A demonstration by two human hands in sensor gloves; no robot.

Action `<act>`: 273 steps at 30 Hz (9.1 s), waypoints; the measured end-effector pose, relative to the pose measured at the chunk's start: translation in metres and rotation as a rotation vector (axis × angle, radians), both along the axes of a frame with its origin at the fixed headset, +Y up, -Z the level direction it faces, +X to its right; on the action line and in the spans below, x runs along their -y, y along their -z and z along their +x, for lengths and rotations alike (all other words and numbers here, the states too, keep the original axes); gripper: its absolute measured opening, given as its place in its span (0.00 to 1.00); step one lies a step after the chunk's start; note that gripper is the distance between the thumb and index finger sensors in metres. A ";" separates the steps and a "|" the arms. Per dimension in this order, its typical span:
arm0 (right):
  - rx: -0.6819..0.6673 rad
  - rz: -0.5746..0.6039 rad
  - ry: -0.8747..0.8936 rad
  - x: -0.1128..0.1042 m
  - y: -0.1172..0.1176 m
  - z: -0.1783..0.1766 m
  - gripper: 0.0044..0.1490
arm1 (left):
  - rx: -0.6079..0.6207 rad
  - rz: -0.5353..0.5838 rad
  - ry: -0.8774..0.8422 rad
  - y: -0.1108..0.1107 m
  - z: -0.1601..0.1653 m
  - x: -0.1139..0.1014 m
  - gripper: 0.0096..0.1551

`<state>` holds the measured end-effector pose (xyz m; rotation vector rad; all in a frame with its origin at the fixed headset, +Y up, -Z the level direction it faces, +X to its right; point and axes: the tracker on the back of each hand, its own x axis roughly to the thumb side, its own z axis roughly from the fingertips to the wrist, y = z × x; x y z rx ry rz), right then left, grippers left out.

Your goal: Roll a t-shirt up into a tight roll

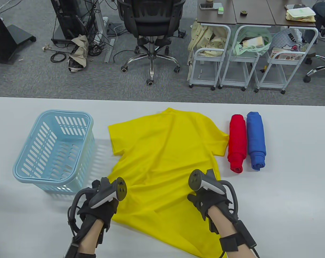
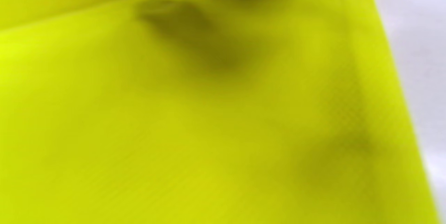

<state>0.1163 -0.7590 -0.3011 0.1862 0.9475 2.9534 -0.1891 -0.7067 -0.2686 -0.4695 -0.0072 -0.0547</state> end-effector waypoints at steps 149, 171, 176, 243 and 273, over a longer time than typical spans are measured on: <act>0.051 -0.026 0.020 0.009 0.001 0.035 0.57 | -0.037 -0.010 -0.002 0.156 0.041 0.038 0.42; 0.058 -0.022 0.086 -0.021 0.058 0.007 0.48 | 0.086 -0.119 -0.002 0.032 0.003 0.079 0.42; 0.096 -0.090 0.074 -0.010 0.114 -0.017 0.51 | 0.085 -0.148 -0.006 0.030 0.001 0.078 0.42; -0.327 -0.140 -0.020 0.015 -0.018 -0.075 0.57 | -0.117 -0.167 -0.018 0.155 -0.018 0.054 0.42; -0.686 0.034 0.110 -0.006 -0.060 -0.162 0.22 | -0.104 0.227 0.273 0.203 0.008 0.063 0.22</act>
